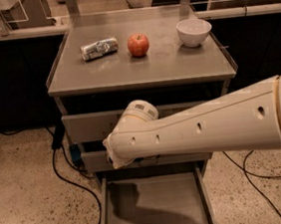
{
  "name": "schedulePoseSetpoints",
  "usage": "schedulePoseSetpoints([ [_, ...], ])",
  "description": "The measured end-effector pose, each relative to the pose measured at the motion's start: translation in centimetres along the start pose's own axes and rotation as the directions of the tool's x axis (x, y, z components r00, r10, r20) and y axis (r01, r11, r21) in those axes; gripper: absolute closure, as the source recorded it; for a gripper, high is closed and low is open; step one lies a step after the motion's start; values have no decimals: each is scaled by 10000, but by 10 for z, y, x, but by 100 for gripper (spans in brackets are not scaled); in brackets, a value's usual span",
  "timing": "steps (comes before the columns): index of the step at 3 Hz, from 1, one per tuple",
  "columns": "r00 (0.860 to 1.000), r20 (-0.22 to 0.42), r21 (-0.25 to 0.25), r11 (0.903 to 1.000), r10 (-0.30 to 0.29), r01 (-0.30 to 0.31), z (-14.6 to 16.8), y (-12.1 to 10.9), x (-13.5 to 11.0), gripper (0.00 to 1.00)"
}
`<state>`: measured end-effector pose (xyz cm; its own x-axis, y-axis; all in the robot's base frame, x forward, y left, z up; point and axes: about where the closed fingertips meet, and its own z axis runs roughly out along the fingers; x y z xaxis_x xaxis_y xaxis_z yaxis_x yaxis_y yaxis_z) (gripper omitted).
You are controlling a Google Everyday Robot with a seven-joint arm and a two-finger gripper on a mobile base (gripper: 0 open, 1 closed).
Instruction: Pick pepsi can from bottom drawer and place on counter
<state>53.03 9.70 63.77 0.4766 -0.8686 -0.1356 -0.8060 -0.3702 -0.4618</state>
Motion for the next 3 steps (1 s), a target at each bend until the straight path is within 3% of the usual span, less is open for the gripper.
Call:
schedulePoseSetpoints([
  [1,9978,-351,465,9973,-554,570,-56,-38,-22,100],
  [3,9960,-337,880,9925,-827,853,-84,-53,-27,100],
])
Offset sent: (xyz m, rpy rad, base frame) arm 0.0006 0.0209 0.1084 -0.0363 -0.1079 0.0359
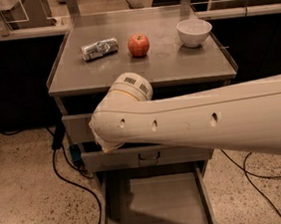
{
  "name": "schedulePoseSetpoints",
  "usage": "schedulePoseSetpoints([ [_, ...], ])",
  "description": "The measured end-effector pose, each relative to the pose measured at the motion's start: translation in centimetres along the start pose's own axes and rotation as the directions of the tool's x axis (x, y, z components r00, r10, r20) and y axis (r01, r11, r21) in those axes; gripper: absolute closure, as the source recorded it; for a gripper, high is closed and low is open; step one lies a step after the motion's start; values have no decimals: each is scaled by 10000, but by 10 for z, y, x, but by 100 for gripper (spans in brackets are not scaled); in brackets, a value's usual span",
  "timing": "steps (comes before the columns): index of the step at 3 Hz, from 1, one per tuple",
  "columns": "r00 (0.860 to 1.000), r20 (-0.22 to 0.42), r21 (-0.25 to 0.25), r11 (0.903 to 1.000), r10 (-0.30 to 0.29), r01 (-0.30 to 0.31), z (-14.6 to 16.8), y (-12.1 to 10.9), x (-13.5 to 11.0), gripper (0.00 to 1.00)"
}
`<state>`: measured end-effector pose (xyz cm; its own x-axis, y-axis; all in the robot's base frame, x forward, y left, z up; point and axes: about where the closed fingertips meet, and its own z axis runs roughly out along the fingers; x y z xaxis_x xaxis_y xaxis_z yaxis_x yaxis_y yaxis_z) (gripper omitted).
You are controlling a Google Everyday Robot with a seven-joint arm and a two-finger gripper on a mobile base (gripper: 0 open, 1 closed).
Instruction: Pick pepsi can from bottom drawer and place on counter
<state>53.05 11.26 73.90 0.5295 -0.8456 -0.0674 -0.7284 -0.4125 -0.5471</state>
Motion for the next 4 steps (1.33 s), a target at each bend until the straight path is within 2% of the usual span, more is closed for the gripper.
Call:
schedulePoseSetpoints([
  [1,9943,-363,749,9919,-1003,1028,-73,-50,-21,100],
  [2,9862,-612,1011,9821,-1536,1592,-114,-76,-33,100],
  [3,9757,-927,1252,9698,-1984,2091,-146,-99,-41,100],
  [4,9649,-1236,1582,9553,-2317,2497,-154,-136,-28,100],
])
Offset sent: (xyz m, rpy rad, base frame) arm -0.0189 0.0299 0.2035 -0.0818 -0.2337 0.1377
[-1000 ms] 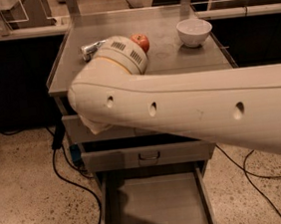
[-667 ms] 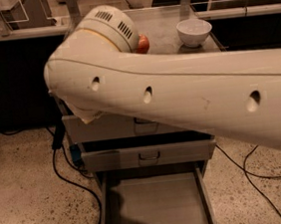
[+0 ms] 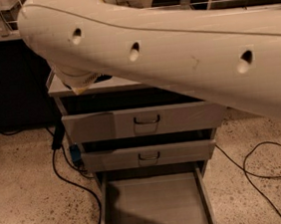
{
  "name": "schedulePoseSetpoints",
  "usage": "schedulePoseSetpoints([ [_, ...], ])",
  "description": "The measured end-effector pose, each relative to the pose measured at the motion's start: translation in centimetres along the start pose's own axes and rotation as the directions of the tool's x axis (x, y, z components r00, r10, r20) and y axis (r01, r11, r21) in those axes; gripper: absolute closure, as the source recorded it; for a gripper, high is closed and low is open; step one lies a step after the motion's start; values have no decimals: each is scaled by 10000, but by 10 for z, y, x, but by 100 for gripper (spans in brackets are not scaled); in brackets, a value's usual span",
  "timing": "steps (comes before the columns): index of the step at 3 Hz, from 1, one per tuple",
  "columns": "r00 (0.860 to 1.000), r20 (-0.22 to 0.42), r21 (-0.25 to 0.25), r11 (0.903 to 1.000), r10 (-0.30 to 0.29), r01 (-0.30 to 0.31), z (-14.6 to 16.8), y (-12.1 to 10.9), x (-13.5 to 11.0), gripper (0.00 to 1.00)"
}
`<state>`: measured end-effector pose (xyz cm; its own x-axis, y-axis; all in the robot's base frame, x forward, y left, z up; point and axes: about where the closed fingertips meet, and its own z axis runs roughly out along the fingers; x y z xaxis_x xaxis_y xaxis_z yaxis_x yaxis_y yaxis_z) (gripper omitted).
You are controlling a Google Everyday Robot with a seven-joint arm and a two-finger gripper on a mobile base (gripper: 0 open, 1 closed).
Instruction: Pick pepsi can from bottom drawer and place on counter
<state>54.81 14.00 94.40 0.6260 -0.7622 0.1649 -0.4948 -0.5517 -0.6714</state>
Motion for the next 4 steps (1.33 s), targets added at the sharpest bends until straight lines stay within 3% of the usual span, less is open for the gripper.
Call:
schedulePoseSetpoints([
  [2,9986,-528,-77,10000,-15,11,40,-44,69,100],
  [3,9977,-332,-145,9981,598,-603,55,-42,92,100],
  [4,9878,285,-102,9882,1530,-1528,67,-28,104,100],
])
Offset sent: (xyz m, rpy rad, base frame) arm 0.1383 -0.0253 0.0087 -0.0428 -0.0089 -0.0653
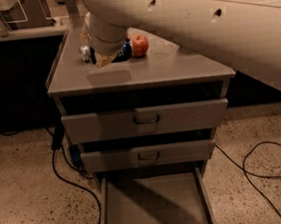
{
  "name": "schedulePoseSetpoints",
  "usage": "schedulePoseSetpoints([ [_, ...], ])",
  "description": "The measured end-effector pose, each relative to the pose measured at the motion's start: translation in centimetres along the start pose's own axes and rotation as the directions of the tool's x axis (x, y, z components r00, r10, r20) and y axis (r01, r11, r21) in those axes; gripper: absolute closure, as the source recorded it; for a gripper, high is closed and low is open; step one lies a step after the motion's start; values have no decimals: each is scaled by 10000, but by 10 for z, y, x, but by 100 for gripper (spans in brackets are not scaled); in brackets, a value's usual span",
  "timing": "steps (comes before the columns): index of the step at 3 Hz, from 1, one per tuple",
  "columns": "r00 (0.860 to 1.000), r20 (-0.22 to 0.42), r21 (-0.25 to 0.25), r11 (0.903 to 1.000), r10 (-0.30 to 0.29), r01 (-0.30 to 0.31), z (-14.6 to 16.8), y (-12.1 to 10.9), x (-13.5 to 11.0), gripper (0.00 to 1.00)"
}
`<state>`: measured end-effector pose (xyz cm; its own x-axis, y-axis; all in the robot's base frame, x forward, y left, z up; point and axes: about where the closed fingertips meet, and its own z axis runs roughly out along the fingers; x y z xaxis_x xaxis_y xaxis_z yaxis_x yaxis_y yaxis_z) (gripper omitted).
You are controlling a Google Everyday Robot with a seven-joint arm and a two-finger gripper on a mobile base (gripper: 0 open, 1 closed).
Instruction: Pick pepsi can from bottom drawer and place on counter
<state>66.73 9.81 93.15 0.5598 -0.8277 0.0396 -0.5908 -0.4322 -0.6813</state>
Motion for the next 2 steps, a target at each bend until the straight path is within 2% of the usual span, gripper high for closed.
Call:
schedulePoseSetpoints([
  [1,9936,848,23,9971,751,-756,13,21,6,100],
  [2,9839,1434,-75,9942,1069,-1069,28,35,6,100],
])
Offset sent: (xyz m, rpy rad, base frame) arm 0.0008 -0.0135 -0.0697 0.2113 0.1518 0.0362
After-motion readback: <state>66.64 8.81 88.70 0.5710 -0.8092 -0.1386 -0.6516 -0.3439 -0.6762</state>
